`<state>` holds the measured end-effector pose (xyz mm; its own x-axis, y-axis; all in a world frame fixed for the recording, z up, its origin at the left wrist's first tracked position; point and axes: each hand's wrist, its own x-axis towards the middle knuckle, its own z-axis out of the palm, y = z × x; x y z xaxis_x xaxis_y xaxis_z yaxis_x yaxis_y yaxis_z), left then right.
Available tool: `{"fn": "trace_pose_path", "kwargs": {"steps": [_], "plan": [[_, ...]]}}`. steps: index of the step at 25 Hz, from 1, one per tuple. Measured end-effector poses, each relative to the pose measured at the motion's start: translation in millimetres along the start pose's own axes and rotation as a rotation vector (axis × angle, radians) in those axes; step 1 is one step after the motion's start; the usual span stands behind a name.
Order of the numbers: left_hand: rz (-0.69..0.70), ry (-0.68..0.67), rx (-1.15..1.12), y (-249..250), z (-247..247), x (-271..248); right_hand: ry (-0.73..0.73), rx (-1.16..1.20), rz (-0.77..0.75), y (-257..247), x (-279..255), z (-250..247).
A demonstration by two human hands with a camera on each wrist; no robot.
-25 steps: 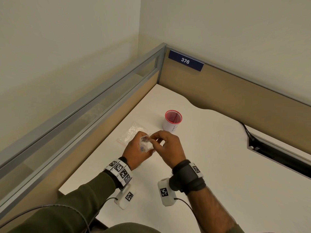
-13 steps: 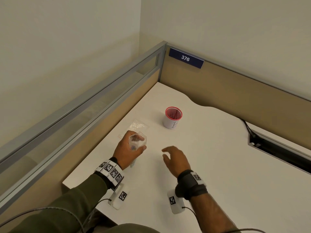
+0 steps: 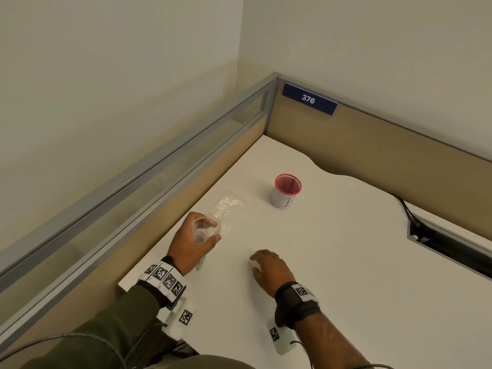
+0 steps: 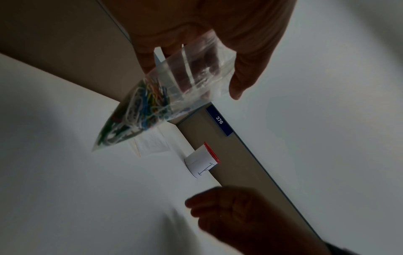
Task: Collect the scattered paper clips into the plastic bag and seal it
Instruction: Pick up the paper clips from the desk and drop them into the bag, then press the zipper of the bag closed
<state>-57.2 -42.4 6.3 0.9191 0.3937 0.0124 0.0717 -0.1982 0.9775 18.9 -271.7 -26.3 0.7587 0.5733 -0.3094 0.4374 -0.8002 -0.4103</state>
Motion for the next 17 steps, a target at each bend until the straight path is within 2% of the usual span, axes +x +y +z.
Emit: {"fn": "trace_pose_path", "kwargs": {"steps": [5, 9, 13, 17], "plan": [[0.035, -0.074, 0.032, 1.5, -2.6, 20.7, 0.2, 0.139, -0.004, -50.0, 7.6, -38.2], [0.036, -0.158, 0.028, 7.5, 6.5, 27.9, 0.344, 0.335, 0.057, -91.1, 9.2, -72.5], [0.083, -0.197, 0.022, 20.6, 20.5, 28.8, 0.35, 0.4, 0.176, -107.5, 14.9, -75.6], [0.083, -0.193, -0.015, 36.9, 33.7, 20.7, 0.343, 0.49, 0.216, -101.2, 12.0, -84.4]]}}
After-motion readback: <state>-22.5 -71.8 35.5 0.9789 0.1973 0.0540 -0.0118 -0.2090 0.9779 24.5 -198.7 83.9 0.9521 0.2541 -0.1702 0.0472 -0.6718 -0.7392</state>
